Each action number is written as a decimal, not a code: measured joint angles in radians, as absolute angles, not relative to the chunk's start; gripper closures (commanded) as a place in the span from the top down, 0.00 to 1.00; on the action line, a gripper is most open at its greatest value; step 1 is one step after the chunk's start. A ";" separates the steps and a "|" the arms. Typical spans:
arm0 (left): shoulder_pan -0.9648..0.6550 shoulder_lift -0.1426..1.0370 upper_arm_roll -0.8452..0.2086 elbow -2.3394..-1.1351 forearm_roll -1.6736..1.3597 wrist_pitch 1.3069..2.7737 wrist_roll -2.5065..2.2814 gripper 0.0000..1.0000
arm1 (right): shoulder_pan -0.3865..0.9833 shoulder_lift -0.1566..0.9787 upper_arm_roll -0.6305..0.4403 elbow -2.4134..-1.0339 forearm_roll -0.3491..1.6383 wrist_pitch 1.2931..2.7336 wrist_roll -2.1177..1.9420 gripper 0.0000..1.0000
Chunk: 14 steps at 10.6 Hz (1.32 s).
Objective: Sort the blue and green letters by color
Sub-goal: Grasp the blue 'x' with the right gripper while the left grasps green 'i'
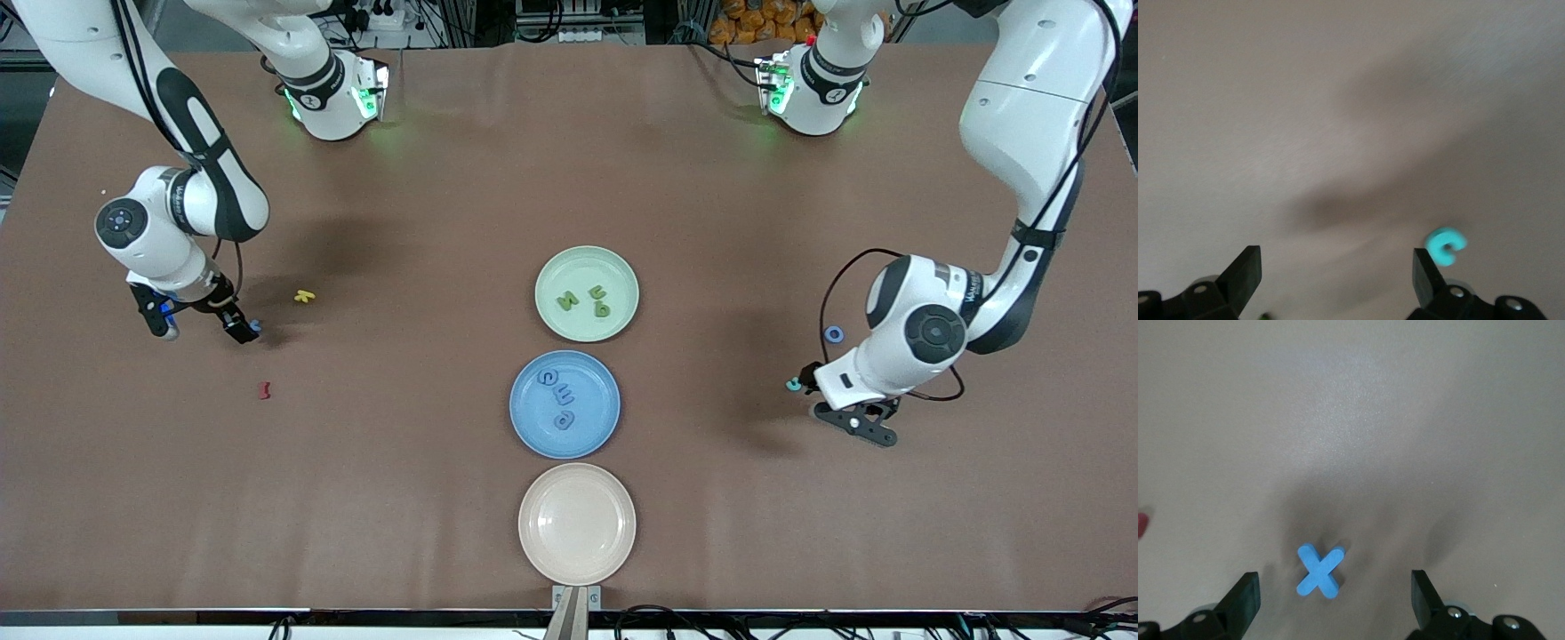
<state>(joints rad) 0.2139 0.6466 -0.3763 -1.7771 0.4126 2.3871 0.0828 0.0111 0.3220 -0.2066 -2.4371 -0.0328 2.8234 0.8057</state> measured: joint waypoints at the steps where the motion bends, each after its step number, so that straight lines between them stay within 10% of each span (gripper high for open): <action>1: 0.241 0.652 -0.377 -1.778 0.413 2.387 0.136 1.00 | 0.011 0.336 -0.206 -2.437 -0.033 2.835 0.807 1.00; 3: 0.282 0.657 -0.377 -1.789 0.413 2.387 0.211 1.00 | 0.010 0.354 -0.206 -2.437 -0.033 2.861 0.808 0.73; 6: 0.323 0.658 -0.377 -1.799 0.413 2.387 0.304 1.00 | 0.010 0.374 -0.206 -2.437 -0.033 2.892 0.810 0.01; 10: 0.349 0.658 -0.377 -1.821 0.413 2.387 0.358 0.99 | 0.009 0.366 -0.193 -2.431 -0.033 2.897 0.810 0.00; 14: 0.372 0.658 -0.377 -1.844 0.413 2.387 0.367 0.69 | 0.007 0.361 -0.167 -2.423 -0.033 2.895 0.810 0.00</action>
<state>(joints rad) 0.3716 0.6580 -0.3768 -1.8437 0.4126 2.3871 0.3667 0.0070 0.3610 -0.1667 -2.4233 -0.0328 2.8950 0.8105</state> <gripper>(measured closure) 0.066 0.678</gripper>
